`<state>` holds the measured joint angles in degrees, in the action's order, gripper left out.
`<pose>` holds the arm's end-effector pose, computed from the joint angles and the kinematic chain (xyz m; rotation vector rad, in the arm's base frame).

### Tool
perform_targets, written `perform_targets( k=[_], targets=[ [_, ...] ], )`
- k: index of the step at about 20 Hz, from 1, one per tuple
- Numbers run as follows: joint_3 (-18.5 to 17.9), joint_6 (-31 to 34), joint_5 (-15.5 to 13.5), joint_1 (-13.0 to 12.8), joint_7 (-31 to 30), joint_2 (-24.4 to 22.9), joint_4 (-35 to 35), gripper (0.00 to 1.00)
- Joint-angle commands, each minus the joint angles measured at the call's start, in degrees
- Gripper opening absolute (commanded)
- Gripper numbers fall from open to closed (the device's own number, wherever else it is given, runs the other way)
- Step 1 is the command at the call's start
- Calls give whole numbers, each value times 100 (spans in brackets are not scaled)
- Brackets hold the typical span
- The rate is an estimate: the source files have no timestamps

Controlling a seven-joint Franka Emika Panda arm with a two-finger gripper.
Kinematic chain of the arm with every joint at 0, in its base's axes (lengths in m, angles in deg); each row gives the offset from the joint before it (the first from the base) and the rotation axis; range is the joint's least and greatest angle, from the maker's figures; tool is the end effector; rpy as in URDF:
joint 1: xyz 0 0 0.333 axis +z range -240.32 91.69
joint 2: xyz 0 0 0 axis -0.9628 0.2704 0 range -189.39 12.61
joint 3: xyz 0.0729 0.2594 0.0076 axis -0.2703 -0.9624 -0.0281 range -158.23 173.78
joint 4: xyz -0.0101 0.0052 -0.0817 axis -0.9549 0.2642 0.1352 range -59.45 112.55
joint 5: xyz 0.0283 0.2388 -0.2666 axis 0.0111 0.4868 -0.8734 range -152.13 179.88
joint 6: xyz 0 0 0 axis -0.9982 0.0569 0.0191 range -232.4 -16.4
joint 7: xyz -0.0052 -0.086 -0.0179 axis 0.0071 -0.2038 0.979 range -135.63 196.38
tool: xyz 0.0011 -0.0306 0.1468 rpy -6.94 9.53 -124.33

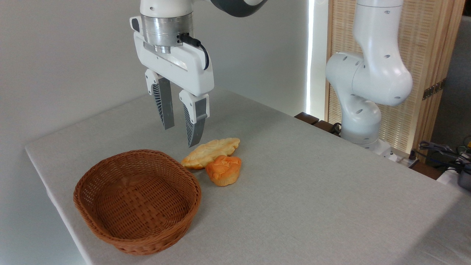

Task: Put bread into the basket

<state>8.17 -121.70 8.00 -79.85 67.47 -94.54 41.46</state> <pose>0.5091 -0.0659 0.4980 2.8637 -1.0950 0.1839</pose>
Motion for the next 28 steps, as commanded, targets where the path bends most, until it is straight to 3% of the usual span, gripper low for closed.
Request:
perform_targets(
  k=[1,18,25,28],
  targets=[
    [-57,217,-89,-18,-10,0,-111,100],
    [4,499,-115,-70,174,87,-6,100],
    [13,-291,-107,-456,553,-131,1275,100],
    [13,-538,-98,-484,632,-167,1611,100]
  ],
)
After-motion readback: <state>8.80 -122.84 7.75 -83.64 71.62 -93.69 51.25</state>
